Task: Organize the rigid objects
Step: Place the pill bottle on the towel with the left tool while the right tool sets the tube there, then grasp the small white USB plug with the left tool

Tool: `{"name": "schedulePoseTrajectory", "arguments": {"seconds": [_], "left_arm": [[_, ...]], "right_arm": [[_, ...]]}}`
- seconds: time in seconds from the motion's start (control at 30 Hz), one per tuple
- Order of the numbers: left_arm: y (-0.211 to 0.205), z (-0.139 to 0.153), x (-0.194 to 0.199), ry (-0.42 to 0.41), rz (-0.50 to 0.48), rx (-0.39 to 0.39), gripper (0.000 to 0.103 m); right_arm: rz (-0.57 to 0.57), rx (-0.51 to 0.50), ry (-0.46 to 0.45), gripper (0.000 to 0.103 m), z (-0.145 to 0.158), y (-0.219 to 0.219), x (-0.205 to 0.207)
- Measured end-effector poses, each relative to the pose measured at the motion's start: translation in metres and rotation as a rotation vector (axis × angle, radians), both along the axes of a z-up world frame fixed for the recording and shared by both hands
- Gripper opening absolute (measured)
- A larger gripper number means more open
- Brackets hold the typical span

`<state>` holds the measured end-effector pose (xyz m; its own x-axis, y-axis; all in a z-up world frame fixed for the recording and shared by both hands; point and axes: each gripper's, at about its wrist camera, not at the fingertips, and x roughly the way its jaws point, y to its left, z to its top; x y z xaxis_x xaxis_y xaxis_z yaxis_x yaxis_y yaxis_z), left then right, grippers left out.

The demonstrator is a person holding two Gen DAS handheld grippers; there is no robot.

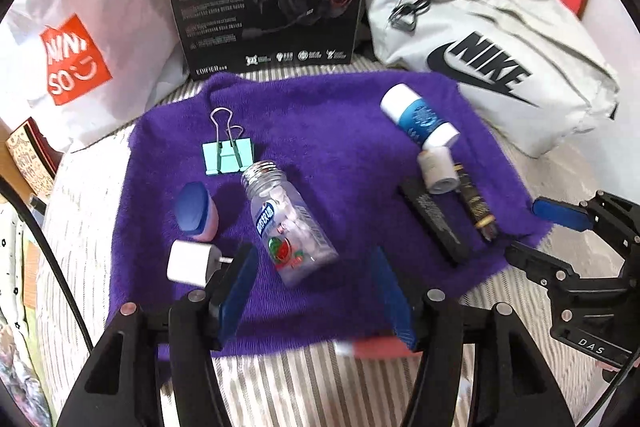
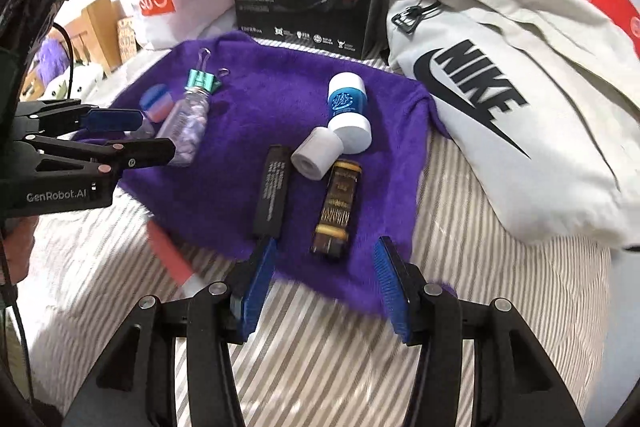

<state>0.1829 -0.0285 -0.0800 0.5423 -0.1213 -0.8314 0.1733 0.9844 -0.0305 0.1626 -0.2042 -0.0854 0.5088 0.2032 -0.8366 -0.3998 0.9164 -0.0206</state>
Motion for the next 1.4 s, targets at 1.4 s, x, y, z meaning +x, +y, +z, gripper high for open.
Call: {"name": "schedulePoseTrajectory", "arguments": {"seconds": [1.4], "left_arm": [[-0.077,-0.046,-0.106,0.064,-0.195,0.011,0.025]], "right_arm": [[-0.248,0.136,0.053,0.051,0.01,-0.089,-0.167]]}}
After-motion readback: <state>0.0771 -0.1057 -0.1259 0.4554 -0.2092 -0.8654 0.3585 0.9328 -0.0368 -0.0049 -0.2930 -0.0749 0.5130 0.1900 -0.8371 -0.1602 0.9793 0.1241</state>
